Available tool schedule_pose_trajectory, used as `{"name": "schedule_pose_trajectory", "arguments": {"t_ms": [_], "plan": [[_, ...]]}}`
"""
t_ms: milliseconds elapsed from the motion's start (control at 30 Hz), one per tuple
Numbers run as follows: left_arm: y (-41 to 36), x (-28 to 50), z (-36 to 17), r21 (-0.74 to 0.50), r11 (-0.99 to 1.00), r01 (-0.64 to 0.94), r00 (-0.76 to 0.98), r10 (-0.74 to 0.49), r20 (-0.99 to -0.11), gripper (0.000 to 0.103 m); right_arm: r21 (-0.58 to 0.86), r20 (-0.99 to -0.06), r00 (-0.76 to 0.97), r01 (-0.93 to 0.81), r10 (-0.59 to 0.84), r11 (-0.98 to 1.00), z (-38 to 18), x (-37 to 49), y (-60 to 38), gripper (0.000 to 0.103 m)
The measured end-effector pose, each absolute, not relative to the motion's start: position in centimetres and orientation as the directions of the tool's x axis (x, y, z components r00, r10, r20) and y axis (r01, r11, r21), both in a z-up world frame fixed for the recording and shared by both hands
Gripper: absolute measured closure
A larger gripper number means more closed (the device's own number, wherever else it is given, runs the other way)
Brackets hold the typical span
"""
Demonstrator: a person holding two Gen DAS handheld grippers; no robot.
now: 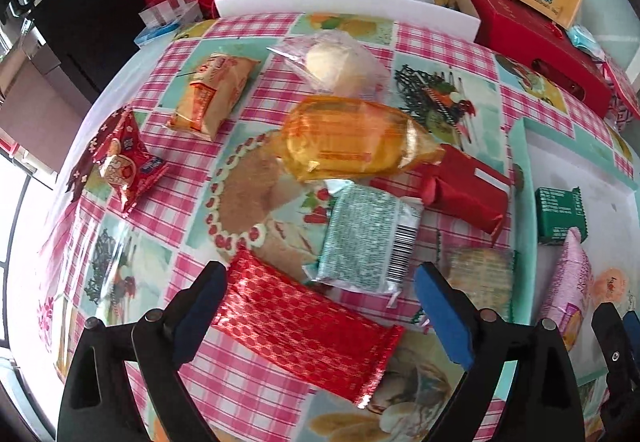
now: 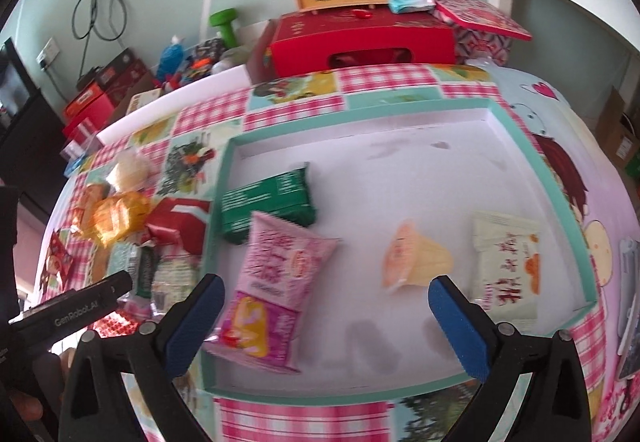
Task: Organize snacks
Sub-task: 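Move the left gripper over the red patterned packet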
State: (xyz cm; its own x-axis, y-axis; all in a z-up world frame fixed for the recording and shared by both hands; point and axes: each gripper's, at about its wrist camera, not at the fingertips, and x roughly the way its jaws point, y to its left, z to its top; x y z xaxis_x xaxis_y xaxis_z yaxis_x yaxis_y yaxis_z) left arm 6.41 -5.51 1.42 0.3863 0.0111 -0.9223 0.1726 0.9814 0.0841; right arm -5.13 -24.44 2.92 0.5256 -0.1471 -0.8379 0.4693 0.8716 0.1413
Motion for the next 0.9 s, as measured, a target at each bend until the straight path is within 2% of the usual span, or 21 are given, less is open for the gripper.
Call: {"name": "schedule_pose_trajectory", "arguments": {"t_ms": [100, 567, 900], "plan": [[-3.9, 7.1, 1.4, 0.1, 0.984, 0.147, 0.389, 0.035, -0.921, 0.008, 0.148, -0.837, 0.532, 0.444, -0.127, 0.884, 2.8, -4.4, -23.0, 0.0], [2.1, 9.1, 1.5, 0.034, 0.999, 0.008, 0.362, 0.029, -0.932, 0.008, 0.178, -0.841, 0.538, 0.371, -0.055, 0.911, 2.1, -1.4, -18.0, 0.0], [2.3, 9.4, -0.2, -0.02, 1.0, 0.011, 0.298, -0.022, -0.954, 0.008, 0.15, -0.859, 0.512, 0.283, -0.017, 0.947, 0.7, 0.5, -13.8, 0.0]]}}
